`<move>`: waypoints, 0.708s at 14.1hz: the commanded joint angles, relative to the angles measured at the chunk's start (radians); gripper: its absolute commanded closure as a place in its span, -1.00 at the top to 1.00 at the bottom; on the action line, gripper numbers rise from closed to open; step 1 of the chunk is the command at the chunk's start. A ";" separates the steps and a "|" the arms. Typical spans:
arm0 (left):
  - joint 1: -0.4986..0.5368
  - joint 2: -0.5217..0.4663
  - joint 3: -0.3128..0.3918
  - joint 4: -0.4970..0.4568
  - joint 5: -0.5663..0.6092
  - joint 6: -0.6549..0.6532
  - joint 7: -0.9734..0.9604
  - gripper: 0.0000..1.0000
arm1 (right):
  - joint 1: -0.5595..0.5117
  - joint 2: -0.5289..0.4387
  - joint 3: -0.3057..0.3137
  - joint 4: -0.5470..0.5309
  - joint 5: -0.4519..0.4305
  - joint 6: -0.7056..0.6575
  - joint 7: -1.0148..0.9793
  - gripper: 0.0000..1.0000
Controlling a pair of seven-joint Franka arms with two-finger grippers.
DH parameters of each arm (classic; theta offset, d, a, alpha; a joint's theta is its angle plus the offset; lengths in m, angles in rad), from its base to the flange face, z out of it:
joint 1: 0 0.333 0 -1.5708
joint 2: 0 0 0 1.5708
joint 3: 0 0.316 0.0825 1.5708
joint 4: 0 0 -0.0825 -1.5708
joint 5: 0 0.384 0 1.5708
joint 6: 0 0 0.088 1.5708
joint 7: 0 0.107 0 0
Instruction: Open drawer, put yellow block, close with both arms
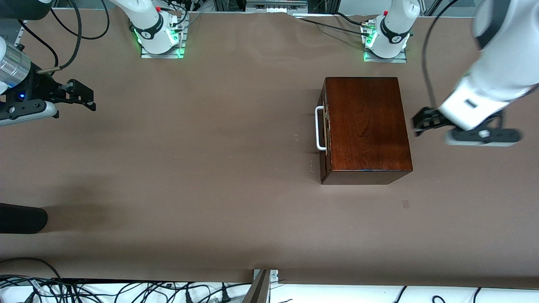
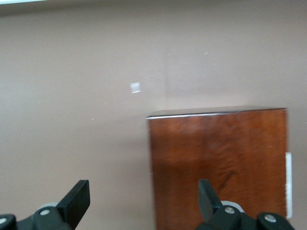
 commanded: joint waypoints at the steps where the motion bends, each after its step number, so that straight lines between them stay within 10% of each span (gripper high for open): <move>1: 0.096 -0.133 -0.002 -0.189 -0.061 0.044 0.071 1.00 | -0.003 0.000 0.005 0.010 -0.014 -0.016 0.015 1.00; 5: 0.087 -0.150 -0.001 -0.249 -0.065 0.093 0.042 1.00 | -0.044 0.000 0.017 0.006 -0.014 -0.029 0.016 1.00; 10: 0.096 -0.158 -0.001 -0.278 -0.067 0.143 0.036 1.00 | -0.191 -0.001 0.172 0.006 -0.014 -0.033 0.016 1.00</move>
